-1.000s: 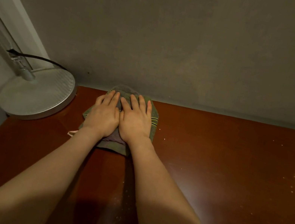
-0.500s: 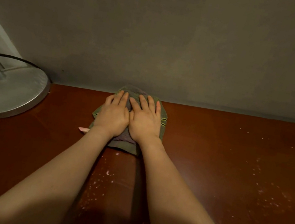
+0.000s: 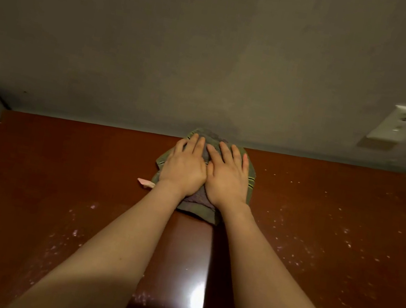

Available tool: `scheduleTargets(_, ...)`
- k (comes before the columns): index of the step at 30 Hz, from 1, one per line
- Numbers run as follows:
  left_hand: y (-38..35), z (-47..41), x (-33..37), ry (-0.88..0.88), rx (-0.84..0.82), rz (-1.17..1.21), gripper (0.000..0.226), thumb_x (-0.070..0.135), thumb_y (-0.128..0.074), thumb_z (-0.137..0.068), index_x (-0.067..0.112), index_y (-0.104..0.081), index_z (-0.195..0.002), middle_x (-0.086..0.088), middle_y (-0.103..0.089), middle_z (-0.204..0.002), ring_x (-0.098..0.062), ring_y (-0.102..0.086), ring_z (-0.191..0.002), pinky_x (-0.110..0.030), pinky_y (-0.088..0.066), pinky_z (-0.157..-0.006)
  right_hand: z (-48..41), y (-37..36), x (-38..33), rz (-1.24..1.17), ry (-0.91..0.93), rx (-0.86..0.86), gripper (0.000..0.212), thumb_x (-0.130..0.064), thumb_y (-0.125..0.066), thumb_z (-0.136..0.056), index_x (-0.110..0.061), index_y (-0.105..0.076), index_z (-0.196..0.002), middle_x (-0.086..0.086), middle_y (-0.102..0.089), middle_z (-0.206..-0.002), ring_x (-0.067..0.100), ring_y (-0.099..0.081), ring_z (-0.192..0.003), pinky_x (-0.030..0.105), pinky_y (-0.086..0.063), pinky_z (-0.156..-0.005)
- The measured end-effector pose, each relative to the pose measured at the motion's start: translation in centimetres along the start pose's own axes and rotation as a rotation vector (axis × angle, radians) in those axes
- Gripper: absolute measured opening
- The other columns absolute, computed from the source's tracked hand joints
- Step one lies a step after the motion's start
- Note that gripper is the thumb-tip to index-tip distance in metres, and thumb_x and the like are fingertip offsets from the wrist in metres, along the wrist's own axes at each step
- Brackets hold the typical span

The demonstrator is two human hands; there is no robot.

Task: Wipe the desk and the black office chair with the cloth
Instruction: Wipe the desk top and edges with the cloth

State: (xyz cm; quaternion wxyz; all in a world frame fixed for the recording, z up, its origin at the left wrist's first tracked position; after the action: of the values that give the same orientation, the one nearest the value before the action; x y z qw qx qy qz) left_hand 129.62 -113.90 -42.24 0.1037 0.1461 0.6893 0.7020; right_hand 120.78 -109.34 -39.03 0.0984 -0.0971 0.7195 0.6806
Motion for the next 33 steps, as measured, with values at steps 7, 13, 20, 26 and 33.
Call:
scheduleTargets(7,0.0,-1.0,6.9,-0.078,0.009,0.076,0.069,0.037,-0.004,-0.089,0.005,-0.013,-0.149,-0.011,-0.013,-0.157,-0.022,-0.009,-0.145,-0.037,-0.011,-0.118,1.9,1.8,6.2,-0.007,-0.097,0.028,0.046,-0.03,-0.027,-0.102,-0.03,-0.026,-0.148,-0.001,-0.016,-0.158,0.018,-0.004,-0.146,0.036,0.005,-0.115)
scheduleTargets(13,0.2,-0.8,12.6,-0.117,0.03,0.166,0.058,0.03,-0.021,-0.097,0.007,-0.011,-0.15,-0.008,-0.009,-0.158,-0.022,-0.007,-0.145,-0.036,-0.011,-0.118,3.9,3.1,11.2,0.029,-0.178,0.007,0.046,-0.031,-0.024,-0.102,-0.032,-0.024,-0.148,-0.003,-0.014,-0.158,0.017,-0.003,-0.146,0.035,0.005,-0.116)
scheduleTargets(20,0.4,0.0,17.2,-0.17,-0.005,0.33,0.057,0.03,-0.027,-0.098,0.012,-0.012,-0.15,-0.005,-0.008,-0.158,-0.021,-0.008,-0.145,-0.036,-0.012,-0.118,6.3,4.2,14.9,0.066,-0.275,0.0,0.05,-0.035,-0.015,-0.099,-0.032,-0.022,-0.148,-0.002,-0.013,-0.158,0.017,-0.003,-0.146,0.035,0.004,-0.116)
scheduleTargets(26,2.5,1.7,15.1,0.155,-0.059,0.741,0.063,0.029,-0.056,-0.092,0.014,-0.026,-0.145,-0.011,-0.024,-0.148,-0.029,-0.023,-0.136,-0.035,-0.025,-0.108,7.4,5.3,14.5,-0.006,-0.522,0.109,0.058,-0.039,-0.038,-0.099,-0.017,-0.019,-0.149,0.015,-0.014,-0.156,0.03,-0.012,-0.143,0.042,-0.01,-0.115)
scheduleTargets(33,4.9,2.7,15.2,0.194,-0.111,0.798,0.036,0.013,-0.063,-0.085,0.012,-0.044,-0.116,-0.011,-0.058,-0.118,-0.03,-0.053,-0.112,-0.036,-0.043,-0.086,5.8,8.3,14.2,0.048,-0.585,-0.021,0.04,-0.024,-0.055,-0.091,-0.012,-0.041,-0.127,0.01,-0.045,-0.131,0.03,-0.036,-0.122,0.045,-0.034,-0.097)
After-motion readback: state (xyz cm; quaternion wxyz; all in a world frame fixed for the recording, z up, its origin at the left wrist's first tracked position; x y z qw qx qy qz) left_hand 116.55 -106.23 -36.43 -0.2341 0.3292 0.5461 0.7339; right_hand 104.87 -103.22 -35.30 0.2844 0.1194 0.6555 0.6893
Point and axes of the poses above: each hand's wrist, its own z-axis away from the middle knuckle, its own y-axis out of the back of the hand, x = y × z, the point moved 5 cm from there along -z, towards the middle knuckle
